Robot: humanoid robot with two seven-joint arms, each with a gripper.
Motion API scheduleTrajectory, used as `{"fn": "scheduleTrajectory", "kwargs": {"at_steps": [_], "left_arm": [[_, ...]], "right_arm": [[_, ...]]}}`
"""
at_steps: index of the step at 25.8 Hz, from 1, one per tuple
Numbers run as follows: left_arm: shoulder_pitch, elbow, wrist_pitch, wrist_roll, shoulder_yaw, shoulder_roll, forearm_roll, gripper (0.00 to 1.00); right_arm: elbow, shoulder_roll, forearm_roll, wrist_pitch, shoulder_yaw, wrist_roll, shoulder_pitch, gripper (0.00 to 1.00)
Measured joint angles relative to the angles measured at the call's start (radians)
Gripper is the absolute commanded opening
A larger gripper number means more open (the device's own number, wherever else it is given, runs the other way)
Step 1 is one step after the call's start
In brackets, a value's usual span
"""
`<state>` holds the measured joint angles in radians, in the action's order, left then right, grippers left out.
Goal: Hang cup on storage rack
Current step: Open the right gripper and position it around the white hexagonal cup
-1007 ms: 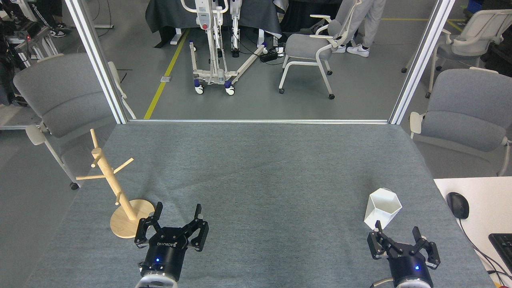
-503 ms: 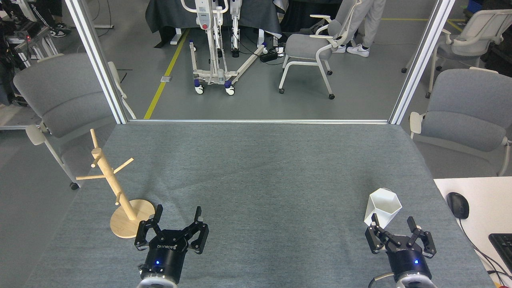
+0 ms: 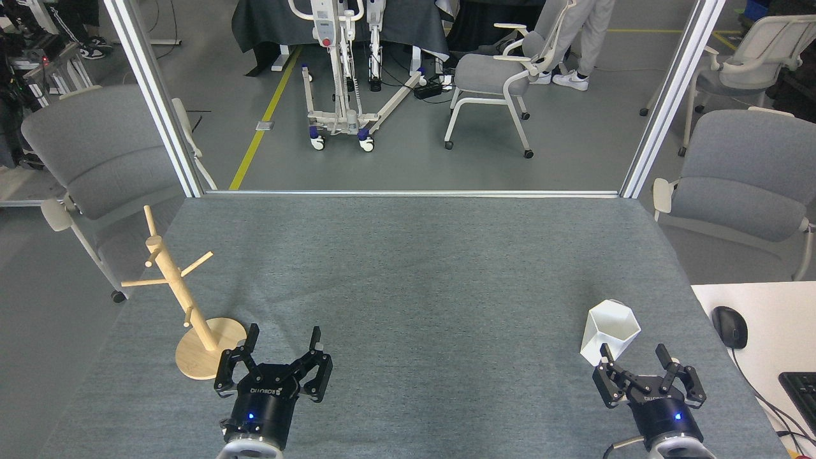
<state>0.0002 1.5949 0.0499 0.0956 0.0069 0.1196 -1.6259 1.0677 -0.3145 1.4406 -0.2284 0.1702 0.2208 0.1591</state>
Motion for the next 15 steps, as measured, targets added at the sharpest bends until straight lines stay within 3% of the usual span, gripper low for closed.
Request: {"fn": "scheduleTrajectory", "kwargs": {"at_steps": [15], "left_arm": [[-0.002, 0.007, -0.007, 0.002, -0.016, 0.002, 0.001, 1.0]], "right_arm": [[-0.111, -0.009, 0.004, 0.01, -0.004, -0.002, 0.088, 0.99]]}}
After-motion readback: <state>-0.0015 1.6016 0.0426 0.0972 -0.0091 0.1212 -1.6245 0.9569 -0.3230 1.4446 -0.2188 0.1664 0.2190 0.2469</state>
